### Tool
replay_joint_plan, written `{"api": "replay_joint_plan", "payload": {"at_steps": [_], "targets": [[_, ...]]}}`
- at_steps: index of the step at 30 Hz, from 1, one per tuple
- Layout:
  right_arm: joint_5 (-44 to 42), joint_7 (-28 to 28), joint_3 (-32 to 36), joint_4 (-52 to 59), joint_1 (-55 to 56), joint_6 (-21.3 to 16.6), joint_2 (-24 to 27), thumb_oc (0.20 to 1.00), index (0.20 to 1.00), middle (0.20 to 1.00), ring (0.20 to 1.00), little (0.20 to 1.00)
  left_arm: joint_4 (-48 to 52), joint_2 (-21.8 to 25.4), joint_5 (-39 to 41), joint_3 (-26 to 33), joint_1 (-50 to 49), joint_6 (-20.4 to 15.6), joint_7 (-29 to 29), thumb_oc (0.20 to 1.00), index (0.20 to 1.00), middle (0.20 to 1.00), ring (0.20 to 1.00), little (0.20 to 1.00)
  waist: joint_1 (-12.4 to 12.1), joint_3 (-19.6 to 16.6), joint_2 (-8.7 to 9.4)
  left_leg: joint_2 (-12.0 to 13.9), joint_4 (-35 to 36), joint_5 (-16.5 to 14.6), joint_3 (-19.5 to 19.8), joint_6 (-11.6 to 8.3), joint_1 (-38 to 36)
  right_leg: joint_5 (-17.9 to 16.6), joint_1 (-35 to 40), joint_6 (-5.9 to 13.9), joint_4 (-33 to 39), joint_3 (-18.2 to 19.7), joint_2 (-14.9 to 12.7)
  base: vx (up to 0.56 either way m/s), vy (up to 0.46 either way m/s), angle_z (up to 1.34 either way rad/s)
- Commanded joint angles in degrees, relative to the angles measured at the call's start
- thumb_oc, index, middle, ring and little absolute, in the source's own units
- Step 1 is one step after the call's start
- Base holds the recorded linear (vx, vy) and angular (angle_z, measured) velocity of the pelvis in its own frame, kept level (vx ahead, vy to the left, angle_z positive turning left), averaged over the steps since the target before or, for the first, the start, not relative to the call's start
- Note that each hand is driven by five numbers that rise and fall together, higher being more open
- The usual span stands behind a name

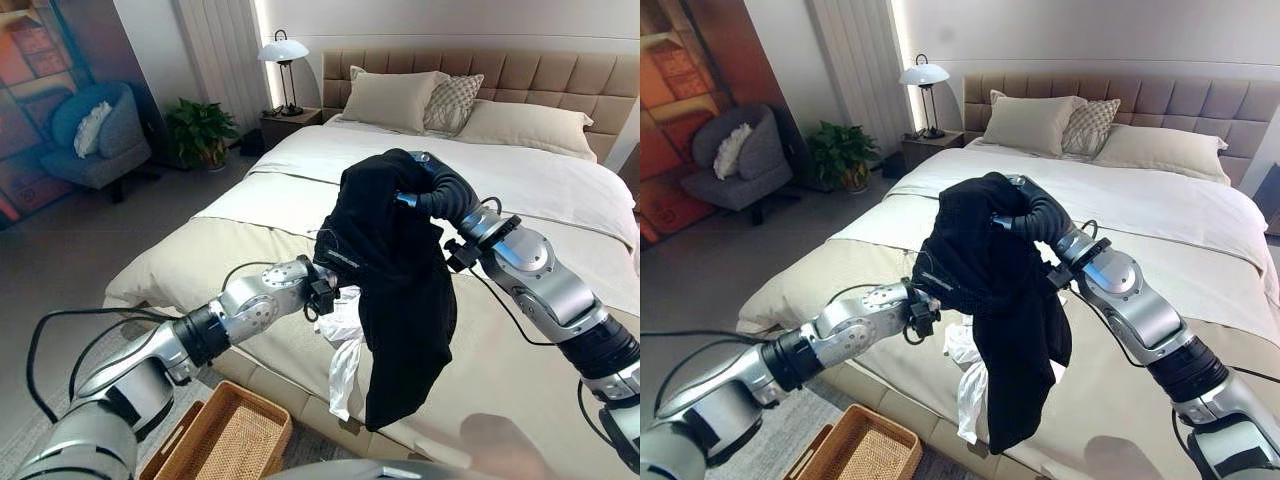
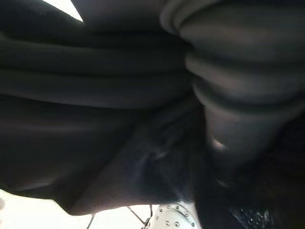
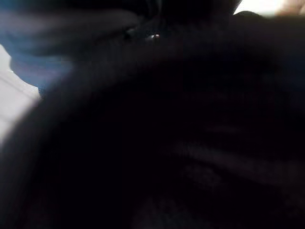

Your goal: Pick up clothes into the bucket

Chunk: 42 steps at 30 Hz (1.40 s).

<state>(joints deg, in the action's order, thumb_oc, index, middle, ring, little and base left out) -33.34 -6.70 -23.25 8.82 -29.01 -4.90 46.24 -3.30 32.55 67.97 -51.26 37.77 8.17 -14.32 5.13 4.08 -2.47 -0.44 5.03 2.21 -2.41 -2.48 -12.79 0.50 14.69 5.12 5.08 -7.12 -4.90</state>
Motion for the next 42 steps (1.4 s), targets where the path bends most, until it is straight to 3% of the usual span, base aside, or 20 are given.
{"api": "replay_joint_plan", "payload": {"at_steps": [1, 9, 10, 11, 18, 28, 31, 36, 39, 40, 42], "targets": [[0.12, 3.09, 5.37, -0.35, -6.41, -5.62, -1.68, 0.200, 0.200, 0.200, 0.200, 0.200, 0.21, -1.41, 5.09, 3.68, -3.21, -0.64, -2.37, 0.200, 0.200, 0.200, 0.200, 0.200, -1.29, -2.46, 3.64, -0.70, -4.48, -6.37, 1.84, 0.71, 0.20, 0.83, -4.02, 4.03, -6.87, -1.76, -4.29, 0.00, 0.000, 0.00], [4.80, 5.67, 14.72, -4.21, 1.61, -5.52, -2.70, 0.219, 0.219, 0.219, 0.219, 0.219, 1.48, 1.14, 7.08, 18.50, -18.24, -1.19, -2.68, 0.200, 0.200, 0.200, 0.200, 0.200, -2.73, -2.03, 4.14, -0.86, -4.55, -6.60, 2.06, 1.10, 0.48, 0.83, -4.26, 3.94, -6.90, -1.86, -4.50, 0.00, 0.000, 0.00], [5.33, 6.00, 16.02, -5.12, 2.95, -5.45, -3.26, 0.407, 0.407, 0.407, 0.407, 0.407, 1.48, 1.15, 7.28, 21.08, -20.66, -1.12, -2.68, 0.200, 0.200, 0.200, 0.200, 0.200, -3.02, -1.87, 4.19, -0.88, -4.57, -6.64, 2.09, 1.21, 0.51, 0.79, -4.29, 3.92, -6.95, -1.87, -4.54, 0.00, 0.000, 0.00], [6.02, 6.37, 16.95, -6.00, 4.02, -5.37, -3.84, 1.000, 1.000, 1.000, 1.000, 1.000, 1.59, 1.44, 7.07, 23.17, -22.83, -1.47, -2.61, 0.200, 0.200, 0.200, 0.200, 0.200, -3.30, -1.75, 4.24, -0.96, -4.60, -6.66, 2.13, 1.28, 0.55, 0.77, -4.33, 3.90, -6.98, -1.90, -4.56, 0.00, 0.000, 0.00], [8.51, 6.06, 21.02, -9.73, 8.92, -3.95, -6.34, 1.000, 1.000, 1.000, 1.000, 1.000, 0.12, 0.11, 6.44, 35.64, -32.92, -2.33, -2.52, 0.200, 0.200, 0.200, 0.200, 0.200, -4.79, -1.10, 4.42, -1.36, -4.79, -6.75, 2.51, 1.59, 1.18, 0.80, -4.88, 3.91, -7.22, -2.17, -4.84, 0.00, 0.000, 0.00], [7.78, 5.11, 25.20, -13.02, 16.47, -3.10, -12.16, 1.000, 1.000, 1.000, 1.000, 1.000, -3.54, -2.59, 0.87, 50.37, -38.33, -8.69, 0.89, 0.200, 0.200, 0.200, 0.200, 0.200, -6.38, 0.54, 4.38, -1.99, -5.21, -6.27, 4.01, 1.53, 3.06, 1.05, -6.06, 3.68, -7.90, -3.44, -5.18, -0.01, 0.014, 0.08], [7.29, 4.74, 26.63, -14.13, 20.26, -2.70, -14.57, 1.000, 1.000, 1.000, 1.000, 1.000, -1.74, -0.22, -5.72, 55.16, -40.64, -12.12, 3.00, 0.200, 0.200, 0.200, 0.200, 0.200, -6.73, 1.28, 4.13, -2.13, -5.33, -5.96, 4.53, 1.48, 3.79, 1.05, -6.43, 3.56, -8.07, -4.12, -5.26, -0.02, 0.021, 0.18], [7.92, 3.90, 28.74, -18.83, 26.65, -1.22, -18.08, 1.000, 1.000, 1.000, 1.000, 1.000, 2.91, 3.56, -19.68, 62.90, -46.05, -14.65, 6.89, 0.200, 0.200, 0.200, 0.200, 0.200, -7.37, 2.32, 3.91, -2.39, -5.50, -5.52, 5.56, 1.32, 4.92, 1.13, -7.09, 3.40, -8.37, -5.21, -5.28, -0.02, 0.020, 0.11], [11.50, 5.76, 30.51, -25.97, 29.05, -0.71, -19.85, 1.000, 1.000, 1.000, 1.000, 1.000, 2.66, 4.86, -30.36, 66.92, -47.90, -15.80, 9.55, 0.200, 0.200, 0.200, 0.200, 0.200, -7.74, 3.27, 3.69, -2.54, -5.76, -5.30, 6.15, 1.20, 5.93, 1.20, -7.71, 3.30, -8.70, -6.01, -5.30, -0.04, 0.018, 0.19], [11.52, 5.77, 30.47, -26.07, 28.98, -0.78, -19.87, 1.000, 1.000, 1.000, 1.000, 1.000, 2.70, 4.85, -30.43, 66.94, -47.92, -15.79, 9.58, 0.200, 0.200, 0.200, 0.200, 0.200, -7.70, 3.26, 3.72, -2.54, -5.79, -5.32, 6.18, 1.20, 5.97, 1.23, -7.74, 3.29, -8.72, -6.04, -5.31, -0.02, 0.017, 0.12], [15.23, 9.52, 30.90, -36.13, 29.02, -0.95, -21.74, 1.000, 1.000, 1.000, 1.000, 1.000, 2.77, 5.32, -36.86, 68.35, -48.62, -16.89, 12.06, 0.200, 0.200, 0.200, 0.200, 0.200, -8.04, 4.96, 3.52, -2.63, -6.51, -5.14, 6.63, 1.12, 7.63, 1.04, -9.13, 3.23, -9.21, -6.32, -5.35, -0.09, 0.025, 0.10]]}}
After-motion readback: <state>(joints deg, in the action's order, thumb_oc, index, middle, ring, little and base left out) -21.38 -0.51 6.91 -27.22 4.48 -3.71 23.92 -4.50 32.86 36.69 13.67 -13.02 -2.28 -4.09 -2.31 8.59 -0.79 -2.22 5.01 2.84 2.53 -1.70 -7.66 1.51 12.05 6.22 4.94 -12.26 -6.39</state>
